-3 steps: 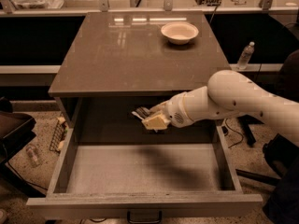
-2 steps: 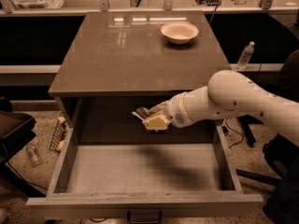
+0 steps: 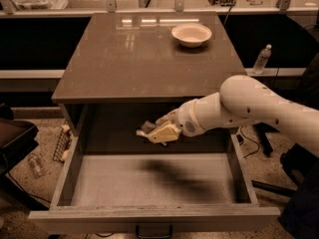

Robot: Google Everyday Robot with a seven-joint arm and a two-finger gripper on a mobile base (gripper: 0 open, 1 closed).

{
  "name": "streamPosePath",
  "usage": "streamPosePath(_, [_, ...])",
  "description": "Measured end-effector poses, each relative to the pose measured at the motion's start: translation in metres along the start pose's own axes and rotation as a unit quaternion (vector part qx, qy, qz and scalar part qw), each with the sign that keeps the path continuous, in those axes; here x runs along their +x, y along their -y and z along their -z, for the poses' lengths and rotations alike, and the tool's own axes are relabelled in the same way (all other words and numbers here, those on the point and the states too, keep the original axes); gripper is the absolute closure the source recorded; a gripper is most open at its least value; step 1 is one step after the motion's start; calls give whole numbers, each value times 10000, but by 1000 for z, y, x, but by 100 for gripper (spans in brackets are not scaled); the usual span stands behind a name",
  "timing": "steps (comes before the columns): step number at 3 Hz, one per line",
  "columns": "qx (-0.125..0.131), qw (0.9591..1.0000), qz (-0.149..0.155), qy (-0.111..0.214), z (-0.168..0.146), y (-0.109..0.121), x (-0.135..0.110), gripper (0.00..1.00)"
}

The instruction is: Place rxbar chocolate into top drawer

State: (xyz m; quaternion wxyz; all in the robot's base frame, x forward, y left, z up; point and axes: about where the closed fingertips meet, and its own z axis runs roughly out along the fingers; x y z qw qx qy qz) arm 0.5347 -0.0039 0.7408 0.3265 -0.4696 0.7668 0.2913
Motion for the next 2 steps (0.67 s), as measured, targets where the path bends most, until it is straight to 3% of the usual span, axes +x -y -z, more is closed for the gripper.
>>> streamPosePath(1, [-11,10000,7,-3,-1,-1,0,0])
streamPosePath(2, [-15,10000,9,-4,-1,-1,-1,0])
